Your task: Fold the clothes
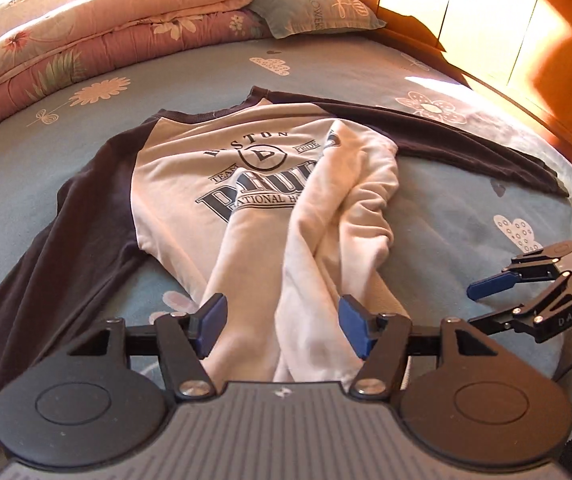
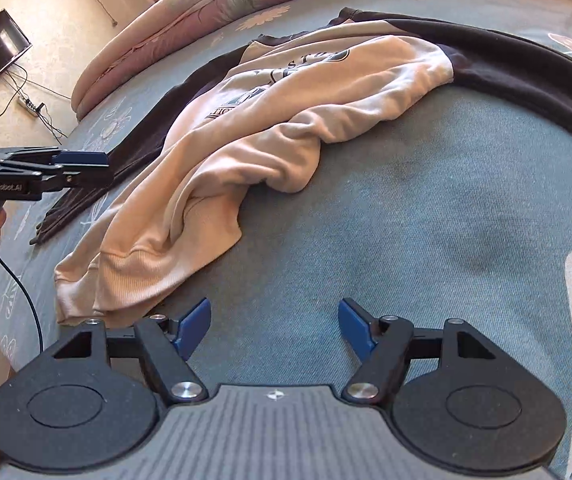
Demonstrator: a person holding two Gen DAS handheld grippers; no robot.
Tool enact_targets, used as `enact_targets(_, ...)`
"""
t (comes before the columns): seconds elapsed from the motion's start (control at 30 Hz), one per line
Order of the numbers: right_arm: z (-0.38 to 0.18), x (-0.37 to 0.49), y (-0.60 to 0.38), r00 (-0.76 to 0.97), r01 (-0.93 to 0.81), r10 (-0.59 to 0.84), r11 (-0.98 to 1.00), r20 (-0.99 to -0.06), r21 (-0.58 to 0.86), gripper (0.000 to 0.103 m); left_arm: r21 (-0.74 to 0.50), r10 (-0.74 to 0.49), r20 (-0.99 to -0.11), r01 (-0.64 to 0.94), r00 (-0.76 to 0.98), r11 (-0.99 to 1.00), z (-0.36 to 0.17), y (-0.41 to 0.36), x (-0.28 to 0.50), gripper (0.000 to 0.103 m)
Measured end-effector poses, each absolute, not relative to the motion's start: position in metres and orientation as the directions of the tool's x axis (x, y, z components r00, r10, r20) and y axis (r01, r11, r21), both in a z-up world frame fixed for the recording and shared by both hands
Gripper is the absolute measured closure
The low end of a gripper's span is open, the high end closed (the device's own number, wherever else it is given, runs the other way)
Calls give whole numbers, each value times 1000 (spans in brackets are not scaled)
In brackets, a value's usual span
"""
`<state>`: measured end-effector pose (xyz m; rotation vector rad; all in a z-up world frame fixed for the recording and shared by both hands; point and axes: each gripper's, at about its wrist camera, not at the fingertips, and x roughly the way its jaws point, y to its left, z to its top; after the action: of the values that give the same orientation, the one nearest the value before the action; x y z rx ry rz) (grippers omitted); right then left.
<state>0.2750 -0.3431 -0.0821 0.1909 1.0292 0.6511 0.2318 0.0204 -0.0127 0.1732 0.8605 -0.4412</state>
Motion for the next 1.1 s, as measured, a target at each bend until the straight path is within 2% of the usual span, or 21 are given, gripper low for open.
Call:
enact_targets(0.17,-79,246,-347,353,-402,571,808,-741,432,23,127,-267,-725,504,635,854,-21,-19,176,37)
enact_targets(0.33,-78,219,-362,365,-362,552,826,-750,432,23,315,-216,-720,589,659,744,-51,-72,156,37)
enact_targets(0.43,-78,203,-372,369,-341,539,837,-757,429,23,440,-150,-702,590,696,677,-70,-97,152,37)
enact_targets(0.57,-78,184,-385,387,-319,531,844,-754,431,23,511,-64,-693,552,718,659,-90,-110,162,38)
enact_targets(0.77,-75,176,-392,399,-299,531,846,-748,441,23,559,11,-644,460,765,690,-88,-108,176,36)
enact_targets(0.93,-62,187,-385,399,-372,642,766,-655,524,22,536,17,-616,404,787,741,-67,-89,184,36)
enact_targets(1.1,-66,215,-351,298,-458,778,625,-553,632,21,484,30,-621,353,783,801,-55,-64,194,36)
